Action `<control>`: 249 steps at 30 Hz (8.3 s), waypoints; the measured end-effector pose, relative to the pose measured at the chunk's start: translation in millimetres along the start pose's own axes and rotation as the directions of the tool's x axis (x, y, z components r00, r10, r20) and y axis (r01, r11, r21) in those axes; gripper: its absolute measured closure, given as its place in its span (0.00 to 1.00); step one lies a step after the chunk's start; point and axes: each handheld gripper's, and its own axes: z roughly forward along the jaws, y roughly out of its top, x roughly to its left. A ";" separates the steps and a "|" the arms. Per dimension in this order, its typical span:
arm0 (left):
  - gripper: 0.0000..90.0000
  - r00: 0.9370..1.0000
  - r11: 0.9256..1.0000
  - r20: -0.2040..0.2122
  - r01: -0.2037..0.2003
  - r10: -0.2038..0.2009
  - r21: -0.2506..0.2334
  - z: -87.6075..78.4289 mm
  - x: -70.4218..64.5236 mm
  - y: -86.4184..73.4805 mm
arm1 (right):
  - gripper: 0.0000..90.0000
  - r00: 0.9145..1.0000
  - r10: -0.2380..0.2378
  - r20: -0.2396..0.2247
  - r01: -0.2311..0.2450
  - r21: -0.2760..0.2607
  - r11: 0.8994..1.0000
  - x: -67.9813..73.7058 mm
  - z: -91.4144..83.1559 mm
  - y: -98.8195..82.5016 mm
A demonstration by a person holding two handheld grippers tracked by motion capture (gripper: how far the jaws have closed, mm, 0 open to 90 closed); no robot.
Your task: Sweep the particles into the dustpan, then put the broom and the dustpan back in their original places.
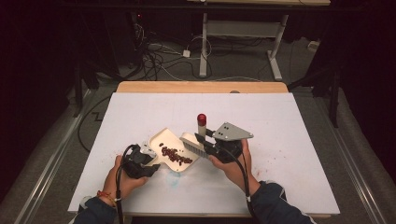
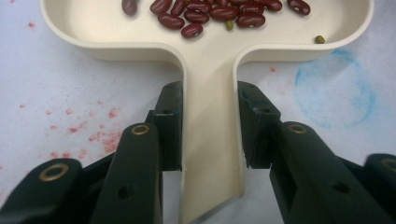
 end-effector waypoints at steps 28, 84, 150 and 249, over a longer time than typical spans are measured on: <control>0.71 0.994 0.993 -0.020 0.109 -0.110 -0.056 -10.2 11.2 -13.0 | 0.78 0.999 0.029 -0.046 -0.032 -0.052 0.998 -17.5 -45.3 16.0; 0.64 0.895 0.887 -0.066 0.424 -0.441 -0.179 -14.9 29.9 -58.6 | 0.78 0.976 0.070 -0.207 -0.022 0.226 0.974 -145.0 -160.5 -38.8; 0.19 0.986 0.916 -0.157 -0.014 -0.054 -0.401 -34.4 -4.2 -53.6 | 0.18 0.924 0.146 0.353 -0.182 0.071 0.981 -146.7 -63.1 -51.3; 0.19 0.976 0.926 -0.181 -0.176 0.121 -0.333 -26.3 -27.4 -49.1 | 0.19 0.982 -0.057 0.182 0.045 0.069 0.997 -68.2 -114.0 -77.6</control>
